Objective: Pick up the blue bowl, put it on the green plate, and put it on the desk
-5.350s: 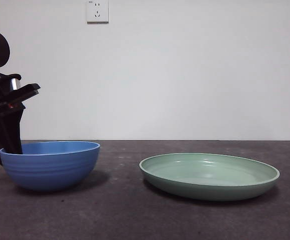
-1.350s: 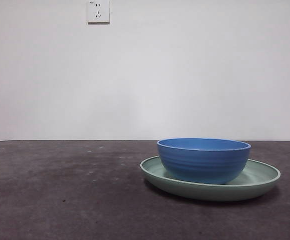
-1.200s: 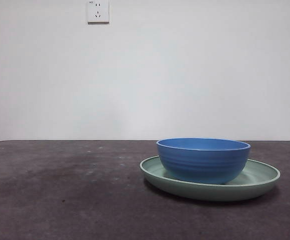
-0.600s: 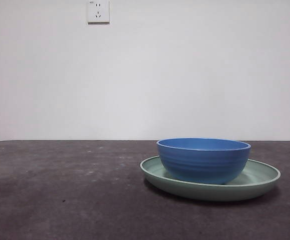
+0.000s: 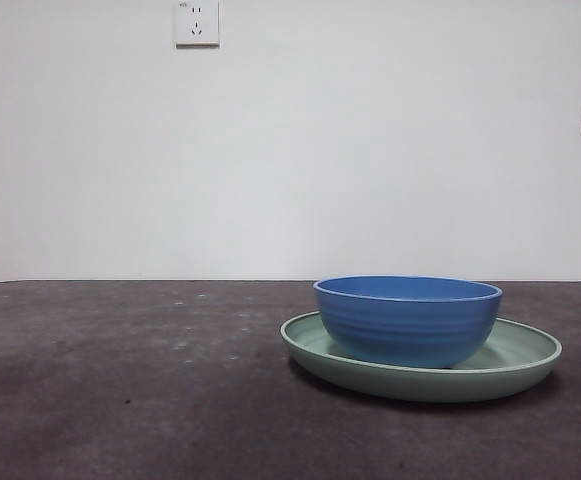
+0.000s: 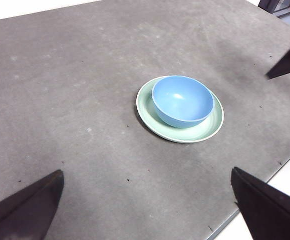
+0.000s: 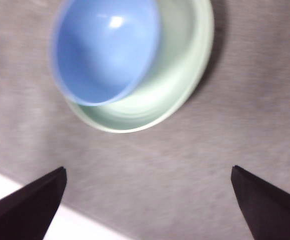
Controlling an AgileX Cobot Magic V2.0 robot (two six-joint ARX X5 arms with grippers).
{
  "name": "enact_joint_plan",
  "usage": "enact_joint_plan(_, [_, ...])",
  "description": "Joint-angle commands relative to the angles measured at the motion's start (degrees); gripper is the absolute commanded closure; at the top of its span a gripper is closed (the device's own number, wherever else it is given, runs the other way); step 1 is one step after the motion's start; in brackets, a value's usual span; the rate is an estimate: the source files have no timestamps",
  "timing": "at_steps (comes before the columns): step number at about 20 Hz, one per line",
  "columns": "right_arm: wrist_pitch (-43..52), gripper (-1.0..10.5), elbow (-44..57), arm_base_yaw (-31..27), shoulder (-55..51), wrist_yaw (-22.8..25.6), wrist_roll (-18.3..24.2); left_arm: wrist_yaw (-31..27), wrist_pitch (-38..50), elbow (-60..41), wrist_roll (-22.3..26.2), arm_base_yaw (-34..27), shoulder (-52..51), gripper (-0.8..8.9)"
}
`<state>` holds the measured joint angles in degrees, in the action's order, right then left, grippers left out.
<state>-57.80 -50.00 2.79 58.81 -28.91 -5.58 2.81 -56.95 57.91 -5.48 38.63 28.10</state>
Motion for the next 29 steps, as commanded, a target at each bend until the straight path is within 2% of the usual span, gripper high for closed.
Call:
enact_joint_plan(1, [2.8,3.8,-1.2,0.1,5.0,2.8,3.1,-0.2,1.4,0.6,-0.4,0.3,0.2,1.88])
enact_joint_plan(6, [11.7,3.8,-1.2,0.4,15.6,3.5,4.6,-0.2,1.4,0.6,-0.4,0.3,0.2,1.88])
enact_joint_plan(9, [16.6,5.0,-1.2,0.5,20.6,3.4,5.0,-0.2,1.3,0.6,-0.4,0.3,0.2,1.88])
enact_joint_plan(16, [23.8,5.9,-1.2,0.9,27.7,2.0,5.0,-0.2,1.3,0.6,-0.4,0.3,0.2,1.88])
enact_joint_plan(20, [27.3,6.0,-1.2,2.5,31.1,1.8,5.0,-0.2,1.4,0.6,-0.4,0.3,0.2,1.88])
enact_joint_plan(24, [29.4,7.1,-1.2,4.2,33.2,1.8,5.0,-0.2,1.3,0.6,-0.4,0.3,0.2,1.88])
enact_joint_plan(28, [31.0,9.4,-1.2,4.6,33.8,1.8,5.0,-0.2,1.3,0.6,-1.3,0.3,0.2,1.88])
enact_joint_plan(29, [31.0,9.4,-1.2,4.6,34.1,1.9,5.0,-0.2,1.3,0.6,-1.5,0.3,0.2,1.88])
